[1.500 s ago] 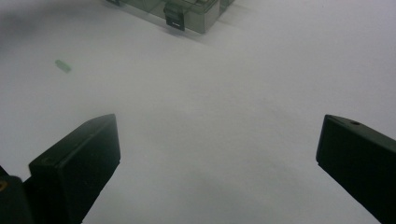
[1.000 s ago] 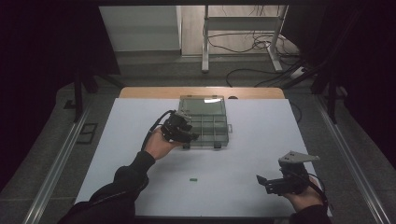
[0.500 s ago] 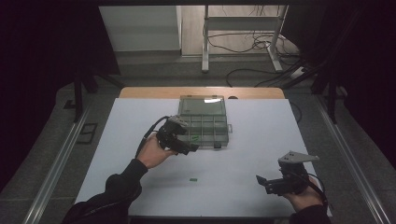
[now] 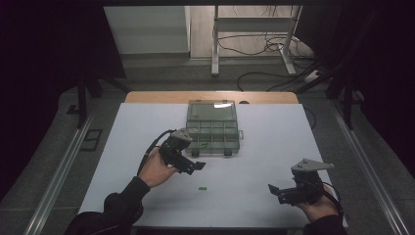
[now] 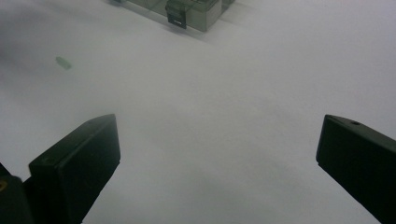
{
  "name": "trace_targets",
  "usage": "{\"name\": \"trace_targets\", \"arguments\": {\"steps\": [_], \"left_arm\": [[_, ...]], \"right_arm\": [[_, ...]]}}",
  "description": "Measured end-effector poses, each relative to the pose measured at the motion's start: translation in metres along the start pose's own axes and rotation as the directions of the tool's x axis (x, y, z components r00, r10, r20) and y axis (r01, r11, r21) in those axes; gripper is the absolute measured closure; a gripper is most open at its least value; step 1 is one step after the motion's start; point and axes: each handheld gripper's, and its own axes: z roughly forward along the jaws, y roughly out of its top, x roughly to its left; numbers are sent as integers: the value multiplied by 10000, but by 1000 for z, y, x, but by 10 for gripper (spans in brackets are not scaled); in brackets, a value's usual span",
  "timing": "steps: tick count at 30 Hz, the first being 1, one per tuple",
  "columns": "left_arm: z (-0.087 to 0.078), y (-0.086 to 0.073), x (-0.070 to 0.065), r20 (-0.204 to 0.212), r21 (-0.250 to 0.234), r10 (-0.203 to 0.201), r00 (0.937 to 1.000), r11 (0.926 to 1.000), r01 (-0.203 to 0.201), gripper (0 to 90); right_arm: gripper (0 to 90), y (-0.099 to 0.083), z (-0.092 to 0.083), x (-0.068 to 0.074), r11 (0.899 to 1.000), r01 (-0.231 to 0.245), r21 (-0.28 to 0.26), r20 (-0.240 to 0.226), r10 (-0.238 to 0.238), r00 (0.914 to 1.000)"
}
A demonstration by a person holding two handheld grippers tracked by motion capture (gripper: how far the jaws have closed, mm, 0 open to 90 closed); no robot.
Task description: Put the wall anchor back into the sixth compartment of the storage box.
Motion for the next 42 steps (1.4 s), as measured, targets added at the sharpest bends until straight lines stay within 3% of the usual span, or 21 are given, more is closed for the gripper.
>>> {"name": "trace_targets", "arguments": {"steps": [6, 9, 13, 16, 21, 24, 26, 28, 30, 37, 42], "left_arm": [[-3, -10, -9, -85, 84, 40, 10000, 10000, -40, 0], [-2, -15, -14, -391, 231, 110, 9992, 9997, -101, 7], [3, -20, -22, -436, 560, 305, 9986, 9980, -280, 4], [9, -24, -23, -399, 707, 228, 9989, 9973, -199, 40], [23, -30, -24, -322, 1158, 536, 9980, 9920, -495, 230], [29, -34, -24, -11, 1262, 445, 9990, 9910, -440, 400], [33, -35, -24, 211, 1406, 523, 9984, 9885, -548, 430], [37, -37, -27, 421, 1369, 405, 9983, 9895, -460, 503], [41, -38, -28, 514, 1555, 556, 9971, 9858, -630, 591], [53, -41, -34, 834, 2201, 1120, 9902, 9671, -1280, 704], [60, -43, -37, 686, 2457, 1443, 9872, 9566, -1568, 771]], "right_arm": [[0, 0, 0, 0, 10000, 13, -2, -28, -13, 10000], [0, 0, 0, 0, 10000, 34, 11, -21, -34, 10000], [0, 0, 0, 1, 10000, 31, 11, -12, -31, 10000], [0, 0, 0, 1, 10000, 60, 30, -1, -60, 10000], [0, 0, 0, 1, 9999, 83, 58, -7, -83, 10000], [0, 0, 1, 1, 9999, 106, 53, -21, -106, 9999], [0, 0, 1, 1, 9999, 105, 59, -22, -105, 9999], [0, 0, 1, 1, 9999, 110, 73, -25, -110, 9999], [0, 0, 1, 2, 9999, 119, 82, -33, -119, 9999], [0, 0, 1, 2, 9998, 140, 118, -68, -140, 9999], [0, 0, 1, 2, 9998, 150, 128, -91, -149, 9998]]}}
